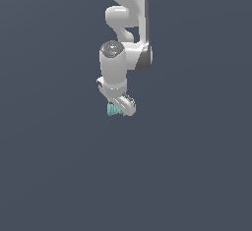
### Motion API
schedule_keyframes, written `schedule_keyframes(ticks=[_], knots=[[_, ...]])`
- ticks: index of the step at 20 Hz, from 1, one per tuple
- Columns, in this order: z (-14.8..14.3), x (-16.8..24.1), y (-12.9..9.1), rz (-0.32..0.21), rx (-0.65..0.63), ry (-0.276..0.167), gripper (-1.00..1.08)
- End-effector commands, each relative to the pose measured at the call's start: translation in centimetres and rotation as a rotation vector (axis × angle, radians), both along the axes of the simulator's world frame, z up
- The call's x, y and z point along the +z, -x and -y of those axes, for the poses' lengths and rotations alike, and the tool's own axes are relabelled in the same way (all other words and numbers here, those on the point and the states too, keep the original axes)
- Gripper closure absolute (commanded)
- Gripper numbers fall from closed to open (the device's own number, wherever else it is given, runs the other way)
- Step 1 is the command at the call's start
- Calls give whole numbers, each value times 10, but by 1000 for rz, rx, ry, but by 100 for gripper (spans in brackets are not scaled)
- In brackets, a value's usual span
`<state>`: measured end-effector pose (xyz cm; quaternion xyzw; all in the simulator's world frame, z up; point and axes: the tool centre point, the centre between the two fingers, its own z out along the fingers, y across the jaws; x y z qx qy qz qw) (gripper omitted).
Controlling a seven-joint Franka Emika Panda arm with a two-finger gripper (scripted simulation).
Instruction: Pick up the object and move it to a goal position.
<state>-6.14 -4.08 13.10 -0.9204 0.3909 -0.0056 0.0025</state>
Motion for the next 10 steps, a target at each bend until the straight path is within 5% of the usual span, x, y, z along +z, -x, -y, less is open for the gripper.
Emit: schedule_keyframes(ticks=[1,10], knots=[[1,-5,7,-1,-74,-2,-92],[4,-23,34,-7,-338,-5,-92]])
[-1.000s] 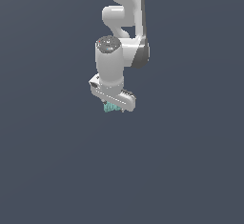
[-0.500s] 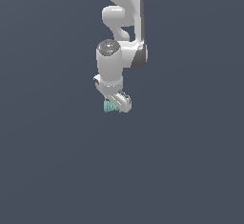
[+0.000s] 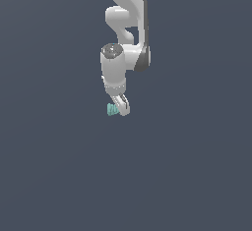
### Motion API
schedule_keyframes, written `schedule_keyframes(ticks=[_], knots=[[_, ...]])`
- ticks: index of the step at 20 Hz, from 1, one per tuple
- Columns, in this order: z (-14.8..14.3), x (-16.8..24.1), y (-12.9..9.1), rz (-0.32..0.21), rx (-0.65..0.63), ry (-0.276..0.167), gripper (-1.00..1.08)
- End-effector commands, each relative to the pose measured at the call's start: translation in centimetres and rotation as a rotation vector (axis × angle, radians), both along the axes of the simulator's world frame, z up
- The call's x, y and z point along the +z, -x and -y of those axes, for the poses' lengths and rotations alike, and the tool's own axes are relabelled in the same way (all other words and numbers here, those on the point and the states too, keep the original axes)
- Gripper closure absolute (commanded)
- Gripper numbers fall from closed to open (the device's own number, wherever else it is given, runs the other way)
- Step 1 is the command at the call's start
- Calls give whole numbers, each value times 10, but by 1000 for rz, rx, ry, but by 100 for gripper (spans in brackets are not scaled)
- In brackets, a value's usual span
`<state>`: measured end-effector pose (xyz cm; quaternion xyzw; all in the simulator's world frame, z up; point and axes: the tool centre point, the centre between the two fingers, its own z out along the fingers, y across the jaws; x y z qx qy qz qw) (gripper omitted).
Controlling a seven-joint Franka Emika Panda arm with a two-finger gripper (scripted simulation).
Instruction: Pick up the object and move it to a goal position.
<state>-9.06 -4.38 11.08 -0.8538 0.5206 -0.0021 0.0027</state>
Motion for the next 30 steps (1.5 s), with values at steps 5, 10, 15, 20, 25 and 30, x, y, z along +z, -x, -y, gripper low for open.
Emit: schedule_keyframes(ticks=[5,10,15,20,25,30], knots=[[2,-11,18,-4,-177,0,-92],[4,-17,28,-5,-270,0,-92],[5,-20,35,-6,-327,1,-92],[5,-21,37,-7,-346,1,-92],[5,-25,36,-7,-341,1,-92],[5,-42,37,-7,-343,2,-92]])
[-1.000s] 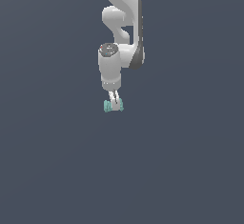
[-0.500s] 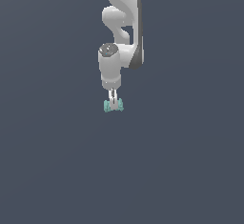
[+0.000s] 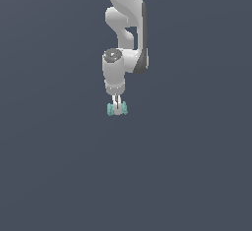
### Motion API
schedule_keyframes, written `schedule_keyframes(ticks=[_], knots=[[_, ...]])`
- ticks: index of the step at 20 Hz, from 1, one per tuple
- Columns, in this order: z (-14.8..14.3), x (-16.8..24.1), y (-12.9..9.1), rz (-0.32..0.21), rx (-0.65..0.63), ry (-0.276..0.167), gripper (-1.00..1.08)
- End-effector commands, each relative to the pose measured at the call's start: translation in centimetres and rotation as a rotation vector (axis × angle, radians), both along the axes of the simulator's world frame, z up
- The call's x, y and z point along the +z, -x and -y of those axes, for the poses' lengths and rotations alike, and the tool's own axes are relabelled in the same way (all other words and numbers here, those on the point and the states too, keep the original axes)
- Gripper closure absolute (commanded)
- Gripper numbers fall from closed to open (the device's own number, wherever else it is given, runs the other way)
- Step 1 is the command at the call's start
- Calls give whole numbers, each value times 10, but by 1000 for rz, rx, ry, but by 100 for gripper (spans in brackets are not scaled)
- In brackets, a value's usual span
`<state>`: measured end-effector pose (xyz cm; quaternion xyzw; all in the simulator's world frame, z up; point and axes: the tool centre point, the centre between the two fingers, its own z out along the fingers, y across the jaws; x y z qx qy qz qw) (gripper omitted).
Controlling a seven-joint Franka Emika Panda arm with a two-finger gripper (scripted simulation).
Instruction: Pick up the object and move it to a goal position.
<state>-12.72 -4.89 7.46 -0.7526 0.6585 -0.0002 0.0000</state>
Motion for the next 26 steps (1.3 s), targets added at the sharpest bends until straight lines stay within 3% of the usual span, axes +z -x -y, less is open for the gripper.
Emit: schedule_keyframes(ticks=[1,10,11,26], knots=[[0,-11,1,-1,-1,0,-92],[0,-32,1,-1,-3,0,-92],[0,-32,1,-1,-3,0,108],[-5,-26,-2,1,-3,-1,108]])
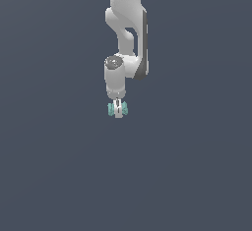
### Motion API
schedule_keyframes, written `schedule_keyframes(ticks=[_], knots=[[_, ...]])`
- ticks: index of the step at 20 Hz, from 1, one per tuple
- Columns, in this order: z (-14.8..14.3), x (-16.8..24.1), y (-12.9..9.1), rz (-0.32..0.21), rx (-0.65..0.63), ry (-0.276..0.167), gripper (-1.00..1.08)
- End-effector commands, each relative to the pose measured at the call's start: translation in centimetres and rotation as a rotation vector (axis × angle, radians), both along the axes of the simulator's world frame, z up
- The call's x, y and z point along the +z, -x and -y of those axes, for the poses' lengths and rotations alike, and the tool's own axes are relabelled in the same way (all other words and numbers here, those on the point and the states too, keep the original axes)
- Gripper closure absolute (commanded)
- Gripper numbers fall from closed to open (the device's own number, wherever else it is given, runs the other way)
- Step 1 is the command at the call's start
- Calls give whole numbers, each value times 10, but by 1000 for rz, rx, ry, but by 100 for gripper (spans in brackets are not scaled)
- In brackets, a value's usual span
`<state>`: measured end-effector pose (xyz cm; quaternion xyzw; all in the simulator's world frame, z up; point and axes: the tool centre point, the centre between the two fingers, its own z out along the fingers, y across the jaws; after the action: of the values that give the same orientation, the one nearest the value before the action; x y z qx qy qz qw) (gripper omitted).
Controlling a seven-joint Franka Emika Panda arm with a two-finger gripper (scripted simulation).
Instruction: Pick up the object and move it to a goal position.
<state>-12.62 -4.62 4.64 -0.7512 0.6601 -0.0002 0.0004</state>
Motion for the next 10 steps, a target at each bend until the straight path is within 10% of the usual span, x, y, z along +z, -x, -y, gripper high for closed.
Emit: schedule_keyframes(ticks=[1,10], knots=[[-4,4,-3,1,1,0,108],[-41,40,-23,0,0,2,108]])
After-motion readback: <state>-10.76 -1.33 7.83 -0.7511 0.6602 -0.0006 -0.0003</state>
